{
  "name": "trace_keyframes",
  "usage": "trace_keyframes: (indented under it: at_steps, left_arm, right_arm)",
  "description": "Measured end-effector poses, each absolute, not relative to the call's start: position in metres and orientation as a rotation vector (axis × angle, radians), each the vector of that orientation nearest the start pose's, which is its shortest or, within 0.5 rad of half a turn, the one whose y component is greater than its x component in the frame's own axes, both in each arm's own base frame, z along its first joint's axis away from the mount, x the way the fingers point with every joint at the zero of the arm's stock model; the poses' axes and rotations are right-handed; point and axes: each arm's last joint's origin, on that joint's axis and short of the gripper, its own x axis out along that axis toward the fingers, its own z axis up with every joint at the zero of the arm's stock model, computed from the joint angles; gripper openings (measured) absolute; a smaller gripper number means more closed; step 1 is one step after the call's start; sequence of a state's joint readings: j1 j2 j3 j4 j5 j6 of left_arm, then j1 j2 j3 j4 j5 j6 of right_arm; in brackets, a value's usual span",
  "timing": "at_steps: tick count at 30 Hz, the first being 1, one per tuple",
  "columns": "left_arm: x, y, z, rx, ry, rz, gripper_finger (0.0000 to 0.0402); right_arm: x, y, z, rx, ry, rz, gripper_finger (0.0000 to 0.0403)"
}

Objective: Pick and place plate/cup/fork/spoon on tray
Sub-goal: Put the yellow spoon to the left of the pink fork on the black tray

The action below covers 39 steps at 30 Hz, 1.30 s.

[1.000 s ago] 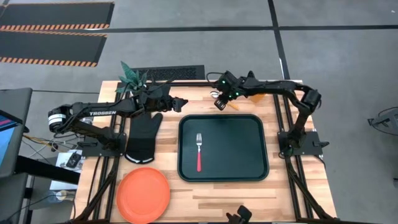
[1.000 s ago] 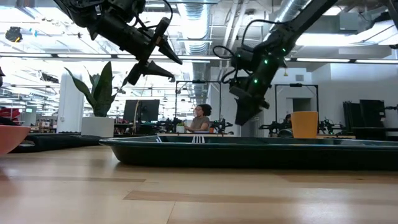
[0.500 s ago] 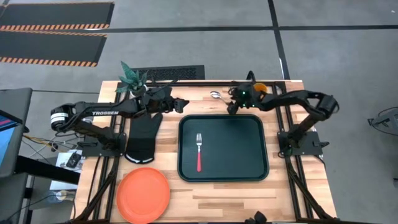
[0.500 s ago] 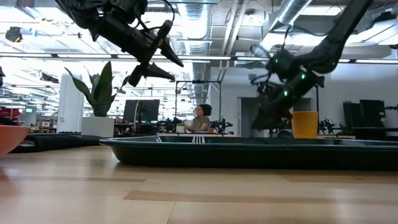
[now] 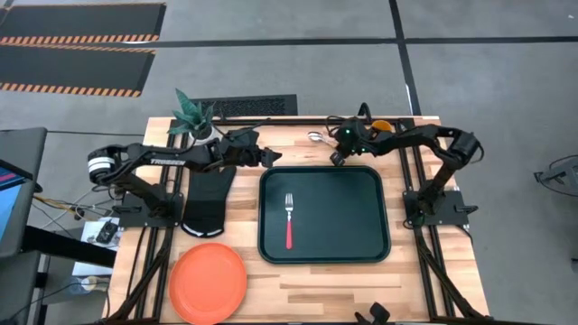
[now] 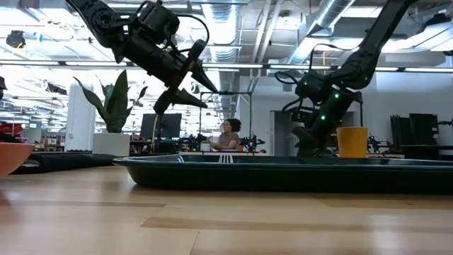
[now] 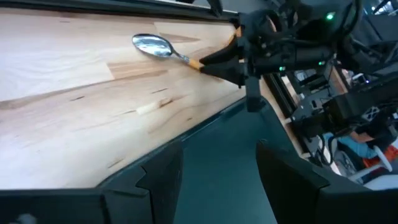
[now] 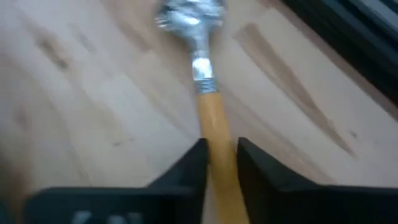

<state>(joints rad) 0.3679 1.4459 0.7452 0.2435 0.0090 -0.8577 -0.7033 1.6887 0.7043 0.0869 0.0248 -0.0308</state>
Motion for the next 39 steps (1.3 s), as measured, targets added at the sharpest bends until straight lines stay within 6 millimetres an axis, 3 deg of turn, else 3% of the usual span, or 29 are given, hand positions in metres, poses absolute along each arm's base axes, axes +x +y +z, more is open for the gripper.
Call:
trace_keyframes:
  at_steps: [2, 4, 12, 23, 26, 34, 39]
  left_arm:
    - [0.282, 0.108, 0.210, -0.919, 0.264, 0.518, 0.0189]
    - [0.282, 0.108, 0.210, -0.919, 0.267, 0.520, 0.0189]
    - [0.282, 0.108, 0.210, -0.922, 0.269, 0.514, 0.0189]
    - [0.283, 0.109, 0.213, -0.905, 0.235, 0.510, 0.0189]
    - [0.283, 0.109, 0.214, -0.883, 0.221, 0.514, 0.0191]
    - [0.283, 0.109, 0.214, -0.858, 0.229, 0.511, 0.0222]
    - [0.283, 0.109, 0.214, -0.832, 0.236, 0.508, 0.0235]
  right_arm:
    - [0.226, -0.192, 0.120, 0.284, 0.882, -0.653, 0.0028]
    - [0.226, -0.191, 0.119, 0.310, 0.880, -0.643, 0.0011]
    - [0.227, -0.183, 0.132, 0.405, 0.836, -0.636, 0.0003]
    - [0.234, -0.169, 0.172, 0.361, 0.704, -0.588, 0.0006]
    - [0.238, -0.172, 0.169, 0.316, 0.685, -0.546, 0.0042]
    - [0.253, -0.186, 0.138, 0.383, 0.624, -0.585, 0.0203]
    - [0.243, -0.182, 0.133, 0.373, 0.655, -0.598, 0.0241]
